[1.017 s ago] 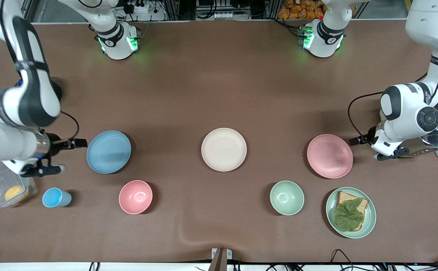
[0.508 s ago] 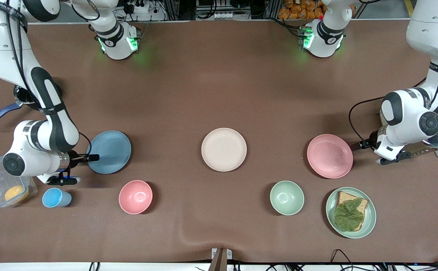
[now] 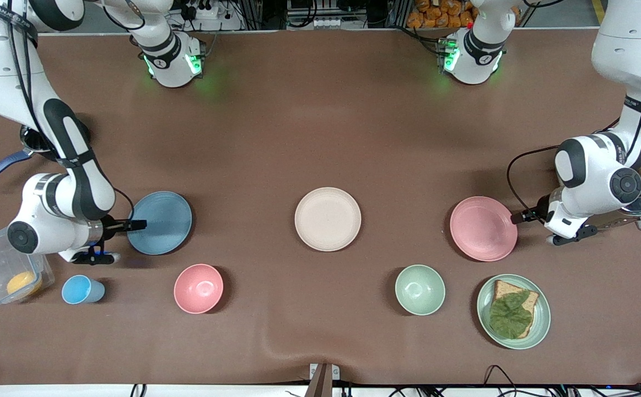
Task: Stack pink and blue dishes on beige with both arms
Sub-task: 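Grasp the pink rim with the left gripper while the right gripper grasps the blue rim, then lift the pink plate toward the beige plate while the right gripper lifts the blue plate, then lower the pink plate onto the beige plate and open the left gripper, then lower the blue plate onto the pink plate while the left gripper withdraws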
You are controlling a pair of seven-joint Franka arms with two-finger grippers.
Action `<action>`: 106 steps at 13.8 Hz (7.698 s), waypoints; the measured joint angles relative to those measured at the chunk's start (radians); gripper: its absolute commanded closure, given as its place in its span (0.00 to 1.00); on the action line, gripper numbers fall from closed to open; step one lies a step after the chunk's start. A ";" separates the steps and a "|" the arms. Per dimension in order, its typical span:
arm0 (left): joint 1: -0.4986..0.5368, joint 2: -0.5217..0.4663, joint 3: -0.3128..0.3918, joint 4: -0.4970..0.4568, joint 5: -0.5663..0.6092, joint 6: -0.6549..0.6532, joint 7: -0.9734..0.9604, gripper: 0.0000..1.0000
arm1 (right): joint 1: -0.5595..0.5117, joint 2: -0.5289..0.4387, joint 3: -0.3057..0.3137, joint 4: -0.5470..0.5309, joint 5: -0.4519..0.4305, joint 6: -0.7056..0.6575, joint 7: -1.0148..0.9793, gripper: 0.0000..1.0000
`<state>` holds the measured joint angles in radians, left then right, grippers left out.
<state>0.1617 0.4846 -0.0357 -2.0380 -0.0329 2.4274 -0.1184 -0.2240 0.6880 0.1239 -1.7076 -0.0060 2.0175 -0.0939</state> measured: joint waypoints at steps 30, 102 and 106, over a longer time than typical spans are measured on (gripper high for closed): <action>-0.027 -0.184 -0.440 0.049 -0.031 -0.245 -0.329 1.00 | -0.049 -0.057 0.048 0.216 0.119 -0.366 -0.189 1.00; -0.151 -0.445 -0.096 0.499 0.098 -0.879 -0.133 0.00 | 0.641 0.112 0.054 0.327 0.304 0.013 0.307 0.00; -0.151 -0.445 -0.098 0.499 0.098 -0.880 -0.133 0.00 | 0.648 0.110 0.047 0.382 0.208 0.014 0.308 0.00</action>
<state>0.0109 0.0396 -0.1333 -1.5394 0.0648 1.5475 -0.2512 0.4244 0.7980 0.1713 -1.3253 0.2019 2.0319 0.2143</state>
